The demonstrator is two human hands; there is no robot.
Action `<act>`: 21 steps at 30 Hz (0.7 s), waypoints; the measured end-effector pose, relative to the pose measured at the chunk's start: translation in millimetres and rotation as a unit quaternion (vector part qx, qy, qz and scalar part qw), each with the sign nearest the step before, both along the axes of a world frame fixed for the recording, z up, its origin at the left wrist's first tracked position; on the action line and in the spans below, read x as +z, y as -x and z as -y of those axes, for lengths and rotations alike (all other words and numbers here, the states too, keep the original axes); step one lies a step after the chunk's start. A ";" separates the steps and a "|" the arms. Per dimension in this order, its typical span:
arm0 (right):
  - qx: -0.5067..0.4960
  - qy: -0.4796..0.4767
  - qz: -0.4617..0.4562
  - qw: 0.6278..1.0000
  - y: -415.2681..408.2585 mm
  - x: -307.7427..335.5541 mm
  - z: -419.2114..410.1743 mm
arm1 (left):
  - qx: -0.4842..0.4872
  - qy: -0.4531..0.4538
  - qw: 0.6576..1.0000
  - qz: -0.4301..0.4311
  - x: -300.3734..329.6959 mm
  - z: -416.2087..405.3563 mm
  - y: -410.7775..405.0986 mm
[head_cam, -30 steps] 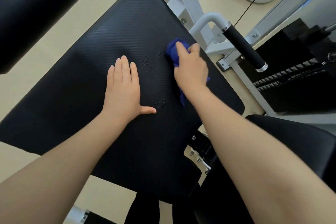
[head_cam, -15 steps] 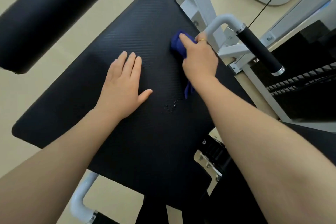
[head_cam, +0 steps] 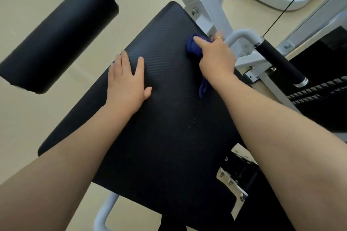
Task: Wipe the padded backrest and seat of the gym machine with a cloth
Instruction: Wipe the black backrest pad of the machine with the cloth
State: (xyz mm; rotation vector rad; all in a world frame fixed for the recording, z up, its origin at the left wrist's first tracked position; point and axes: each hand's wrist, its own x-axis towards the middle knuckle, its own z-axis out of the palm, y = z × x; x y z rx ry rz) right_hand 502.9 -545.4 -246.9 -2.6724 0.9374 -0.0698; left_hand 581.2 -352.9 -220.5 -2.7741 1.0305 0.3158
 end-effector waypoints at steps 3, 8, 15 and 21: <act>0.018 -0.014 -0.013 1.000 -1.0 3.0 -17.0 | -0.002 0.019 1.000 0.010 3.3 3.1 -7.7; 0.298 0.020 -0.015 0.954 11.3 2.5 -77.4 | 0.003 0.031 0.999 -0.010 6.9 3.4 -9.2; 0.105 0.051 0.014 0.993 -25.4 2.5 -13.8 | 0.030 0.053 0.998 -0.004 9.9 8.6 -13.4; 0.165 0.053 0.028 0.985 -34.4 0.6 -55.4 | 0.045 0.067 0.997 -0.012 6.9 5.6 -14.9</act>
